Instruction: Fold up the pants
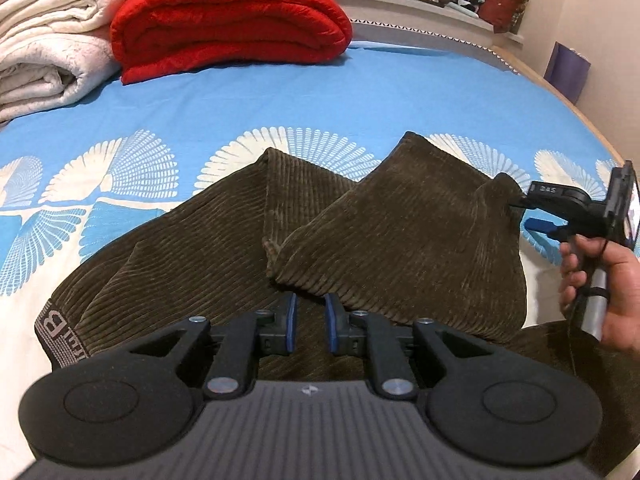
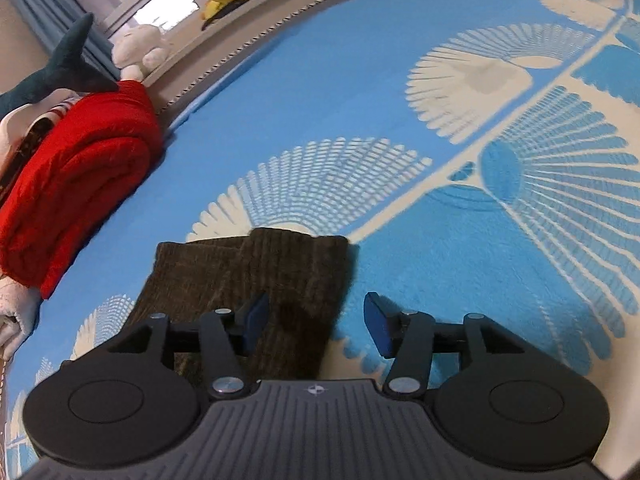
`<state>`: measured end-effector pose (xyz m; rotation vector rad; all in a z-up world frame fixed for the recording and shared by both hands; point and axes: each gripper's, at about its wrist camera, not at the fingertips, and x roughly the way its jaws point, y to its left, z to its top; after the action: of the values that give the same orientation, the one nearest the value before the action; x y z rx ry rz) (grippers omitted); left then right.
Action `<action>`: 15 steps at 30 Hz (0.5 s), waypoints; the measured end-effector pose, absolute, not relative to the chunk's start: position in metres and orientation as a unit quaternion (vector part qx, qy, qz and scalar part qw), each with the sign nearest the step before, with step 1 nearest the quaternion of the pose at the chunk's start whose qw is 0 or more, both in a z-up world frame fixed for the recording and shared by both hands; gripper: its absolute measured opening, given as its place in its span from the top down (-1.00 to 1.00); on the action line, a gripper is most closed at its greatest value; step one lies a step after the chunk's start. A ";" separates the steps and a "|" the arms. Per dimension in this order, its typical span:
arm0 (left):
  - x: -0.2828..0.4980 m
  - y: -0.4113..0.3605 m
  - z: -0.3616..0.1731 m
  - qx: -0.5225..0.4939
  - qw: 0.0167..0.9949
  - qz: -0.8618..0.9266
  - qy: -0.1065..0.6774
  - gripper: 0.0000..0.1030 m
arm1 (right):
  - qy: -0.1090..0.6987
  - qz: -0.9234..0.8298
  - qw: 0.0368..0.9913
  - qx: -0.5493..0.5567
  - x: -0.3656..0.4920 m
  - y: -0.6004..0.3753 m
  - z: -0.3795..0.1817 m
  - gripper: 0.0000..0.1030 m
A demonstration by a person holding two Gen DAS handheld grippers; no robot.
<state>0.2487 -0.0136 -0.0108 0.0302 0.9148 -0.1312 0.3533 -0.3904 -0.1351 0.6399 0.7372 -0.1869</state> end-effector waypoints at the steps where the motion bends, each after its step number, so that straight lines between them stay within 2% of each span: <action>1: 0.249 -0.013 -0.011 0.014 0.895 -0.064 0.441 0.67 | 0.353 -0.085 0.880 0.306 0.356 -0.389 -0.136 -0.07; 6: 0.246 -0.010 -0.012 0.014 0.893 -0.064 0.446 0.67 | 0.349 -0.080 0.887 0.292 0.364 -0.376 -0.136 -0.07; 8: 0.246 -0.008 -0.012 0.014 0.892 -0.063 0.447 0.67 | 0.346 -0.087 0.887 0.293 0.365 -0.374 -0.136 0.03; 12: 0.246 -0.002 -0.013 0.011 0.892 -0.058 0.447 0.67 | 0.346 -0.100 0.882 0.305 0.366 -0.376 -0.138 0.68; 15: 0.246 0.001 -0.016 0.011 0.890 -0.055 0.453 0.67 | 0.342 -0.106 0.881 0.310 0.363 -0.377 -0.137 0.75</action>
<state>0.2458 0.0012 -0.0155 0.0220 0.9418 -0.1143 0.3633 -0.3769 -0.1374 0.6461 0.7121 -0.2213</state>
